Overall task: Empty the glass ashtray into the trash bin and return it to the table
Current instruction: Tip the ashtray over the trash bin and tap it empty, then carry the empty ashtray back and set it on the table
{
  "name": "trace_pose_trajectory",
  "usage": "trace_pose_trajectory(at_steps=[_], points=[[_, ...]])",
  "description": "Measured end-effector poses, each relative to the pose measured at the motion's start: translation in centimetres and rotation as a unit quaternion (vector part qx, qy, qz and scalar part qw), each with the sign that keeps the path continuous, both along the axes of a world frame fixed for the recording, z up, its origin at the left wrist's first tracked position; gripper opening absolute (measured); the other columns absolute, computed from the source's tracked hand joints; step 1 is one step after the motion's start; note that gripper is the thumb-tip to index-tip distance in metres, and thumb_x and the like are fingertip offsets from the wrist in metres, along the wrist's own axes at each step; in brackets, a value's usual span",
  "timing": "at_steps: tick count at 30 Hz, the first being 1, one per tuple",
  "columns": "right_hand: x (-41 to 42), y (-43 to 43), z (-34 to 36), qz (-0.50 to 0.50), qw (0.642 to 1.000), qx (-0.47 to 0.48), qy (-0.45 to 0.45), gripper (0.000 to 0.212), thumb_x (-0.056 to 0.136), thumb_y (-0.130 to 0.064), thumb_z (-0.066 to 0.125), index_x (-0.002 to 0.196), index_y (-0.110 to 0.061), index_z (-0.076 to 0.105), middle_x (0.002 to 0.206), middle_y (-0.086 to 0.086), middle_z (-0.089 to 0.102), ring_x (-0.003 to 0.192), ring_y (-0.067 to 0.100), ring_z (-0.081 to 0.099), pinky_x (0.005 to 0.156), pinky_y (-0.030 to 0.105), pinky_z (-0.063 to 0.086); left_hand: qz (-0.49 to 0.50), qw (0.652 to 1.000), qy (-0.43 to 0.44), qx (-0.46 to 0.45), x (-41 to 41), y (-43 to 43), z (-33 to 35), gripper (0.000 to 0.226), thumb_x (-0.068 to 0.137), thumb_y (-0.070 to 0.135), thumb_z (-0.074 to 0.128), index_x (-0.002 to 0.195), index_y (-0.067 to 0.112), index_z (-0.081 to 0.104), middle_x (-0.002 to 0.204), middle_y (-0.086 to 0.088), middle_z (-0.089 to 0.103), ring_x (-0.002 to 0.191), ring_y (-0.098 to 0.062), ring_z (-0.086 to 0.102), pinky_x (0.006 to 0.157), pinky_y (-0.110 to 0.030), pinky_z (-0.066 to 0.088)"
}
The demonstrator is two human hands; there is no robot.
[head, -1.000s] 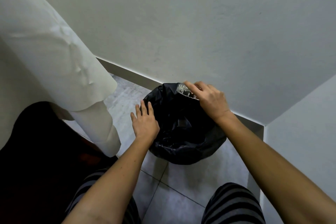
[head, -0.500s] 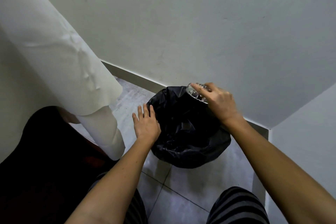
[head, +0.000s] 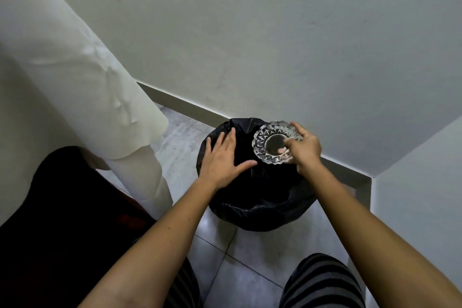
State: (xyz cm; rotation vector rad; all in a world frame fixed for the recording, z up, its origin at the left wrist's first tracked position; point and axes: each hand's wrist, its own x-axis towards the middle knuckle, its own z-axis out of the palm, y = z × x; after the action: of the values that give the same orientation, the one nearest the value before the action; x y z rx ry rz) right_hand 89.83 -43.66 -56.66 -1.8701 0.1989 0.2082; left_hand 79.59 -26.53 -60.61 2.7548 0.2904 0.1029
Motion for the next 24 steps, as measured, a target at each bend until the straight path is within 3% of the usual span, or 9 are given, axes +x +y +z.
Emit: trace_pose_trajectory(at_steps=[2,5,10,14,17,19,22,24], points=[[-0.1,0.1,0.2,-0.006,0.999,0.039,0.019,0.058,0.086,0.003,0.062,0.131,-0.031,0.054,0.126,-0.002,0.058,0.049,0.01,0.066,0.034,0.029,0.054,-0.011,1.0,0.019,0.012,0.8,-0.5,0.5,0.12,0.069,0.085,0.04,0.151,0.011,-0.005,0.161,-0.003,0.016,0.149,-0.02,0.003,0.118,-0.049,-0.006],[-0.1,0.3,0.1,0.022,0.994,0.098,0.035,0.056,0.086,0.003,0.063,0.13,-0.03,0.055,0.108,-0.002,0.06,0.063,0.016,0.066,0.035,0.029,0.055,-0.012,0.999,0.02,0.03,1.6,-1.5,0.6,0.132,0.057,0.089,0.048,0.152,0.01,0.001,0.161,-0.002,0.017,0.149,-0.021,0.003,0.117,-0.051,-0.008],[-0.6,0.8,-0.4,0.069,0.985,0.144,0.059,0.052,0.086,0.003,0.062,0.123,-0.032,0.058,0.117,0.009,0.066,0.088,0.032,0.071,0.053,0.044,0.062,0.014,0.999,-0.006,0.029,2.2,-2.1,0.7,0.13,0.054,0.088,0.054,0.15,0.009,0.016,0.157,-0.004,0.029,0.148,-0.018,0.013,0.117,-0.052,-0.008],[-1.7,1.0,2.8,0.107,0.977,0.161,0.088,0.05,0.088,0.003,0.061,0.117,-0.038,0.058,0.118,0.013,0.066,0.085,0.029,0.071,0.047,0.033,0.06,0.036,0.999,0.006,-0.016,1.0,-2.1,4.2,0.13,0.052,0.081,0.064,0.15,0.008,0.017,0.154,-0.004,0.034,0.145,-0.016,0.02,0.118,-0.053,-0.006],[-2.6,0.3,7.2,0.178,0.973,0.127,0.079,0.048,0.089,-0.003,0.063,0.125,-0.032,0.053,0.123,0.015,0.064,0.093,0.029,0.069,0.067,0.045,0.062,0.05,0.998,0.006,-0.042,-0.2,-2.2,8.7,0.126,0.052,0.077,0.069,0.148,0.01,0.021,0.152,-0.003,0.036,0.143,-0.016,0.023,0.118,-0.053,-0.003],[-2.6,-0.5,11.2,0.264,0.959,0.083,0.067,0.067,0.081,-0.005,0.073,0.136,-0.028,0.042,0.125,0.011,0.061,0.101,0.024,0.068,0.081,0.046,0.06,0.063,0.997,-0.004,-0.041,-0.9,-2.2,12.5,0.123,0.051,0.079,0.068,0.146,0.012,0.026,0.148,0.0,0.04,0.141,-0.017,0.029,0.119,-0.054,0.0],[-2.3,-1.3,17.3,0.411,0.91,0.007,0.05,0.102,0.064,-0.004,0.086,0.142,-0.031,0.027,0.128,-0.003,0.057,0.102,0.004,0.067,0.081,0.014,0.053,0.087,0.995,-0.013,-0.046,-2.1,-1.9,17.9,0.121,0.047,0.081,0.067,0.142,0.015,0.032,0.142,0.0,0.046,0.137,-0.017,0.034,0.118,-0.053,-0.001],[-2.2,-1.1,21.3,0.467,0.881,-0.064,0.019,0.115,0.057,-0.009,0.09,0.144,-0.032,0.019,0.135,-0.004,0.051,0.114,0.003,0.058,0.095,0.011,0.044,0.106,0.993,-0.027,-0.049,-3.0,-1.6,21.9,0.119,0.045,0.078,0.07,0.139,0.014,0.036,0.138,-0.002,0.05,0.135,-0.018,0.038,0.118,-0.053,0.001]])
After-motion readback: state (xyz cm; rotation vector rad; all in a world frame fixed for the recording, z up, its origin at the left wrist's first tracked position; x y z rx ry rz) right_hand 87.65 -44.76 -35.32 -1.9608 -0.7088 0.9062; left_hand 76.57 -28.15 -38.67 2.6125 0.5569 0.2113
